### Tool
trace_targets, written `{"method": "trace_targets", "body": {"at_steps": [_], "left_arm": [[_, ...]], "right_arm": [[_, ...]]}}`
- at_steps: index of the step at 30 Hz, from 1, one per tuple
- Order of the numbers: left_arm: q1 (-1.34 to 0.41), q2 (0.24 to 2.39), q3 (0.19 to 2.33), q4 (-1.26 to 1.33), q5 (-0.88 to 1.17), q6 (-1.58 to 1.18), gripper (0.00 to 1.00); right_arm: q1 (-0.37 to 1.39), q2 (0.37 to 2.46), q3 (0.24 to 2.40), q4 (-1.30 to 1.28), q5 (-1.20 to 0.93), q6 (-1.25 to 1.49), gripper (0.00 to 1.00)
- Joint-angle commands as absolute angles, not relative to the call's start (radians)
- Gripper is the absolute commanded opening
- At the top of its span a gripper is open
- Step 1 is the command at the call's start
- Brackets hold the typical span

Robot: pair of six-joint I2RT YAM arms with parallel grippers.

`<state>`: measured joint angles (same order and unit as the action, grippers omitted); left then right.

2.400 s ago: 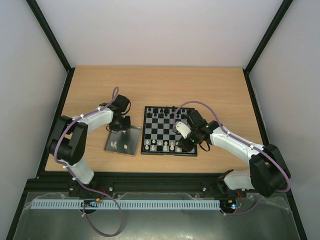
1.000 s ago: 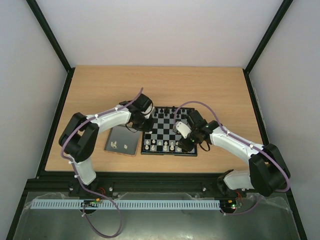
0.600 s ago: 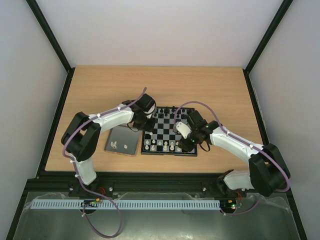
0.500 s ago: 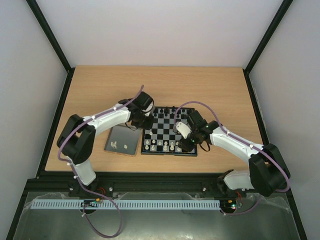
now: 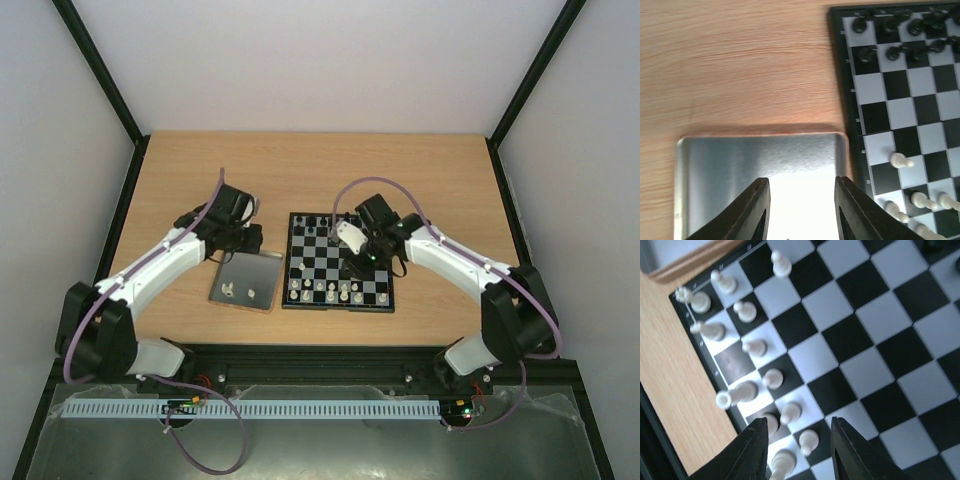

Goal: Set up the chess pieces on the board

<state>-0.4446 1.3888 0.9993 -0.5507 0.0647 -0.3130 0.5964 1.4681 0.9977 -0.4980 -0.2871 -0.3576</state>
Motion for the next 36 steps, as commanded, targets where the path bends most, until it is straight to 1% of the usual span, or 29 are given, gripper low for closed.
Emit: {"method": "trace_targets", "body": {"at_steps": [1,4,10,14,19,36], "left_arm": [[-0.419,1.286,0.910,-0.485,-0.118,-0.299,0.37],[-0.391,1.229,0.856,-0.450,-0.152,-0.305,0.38],[-0.363,1.145,0.846,-0.424,-0.201,-0.319,0.39],[-0.353,1.122,0.837,-0.423,-0.214,-0.324,0.40],[-0.353,1.121,0.838,-0.428,-0.218,-0.325,0.40],[-0.350,1.148,0.838,-0.434,-0.201,-0.327,0.40]], "right_arm": [[0.623,1.569,1.136,-0.589,-0.279,-0.367,0.37],[0.652,1.646,1.230,-0.600,-0.258,-0.356,0.37],[0.708,1.802,1.360,-0.616,-0.243,-0.332,0.37],[0.747,1.890,1.435,-0.635,-0.224,-0.323,0.40],[0.775,1.978,1.513,-0.655,-0.219,-0.317,0.40],[0.787,2.046,1.555,-0.664,-0.220,-0.307,0.35]]}}
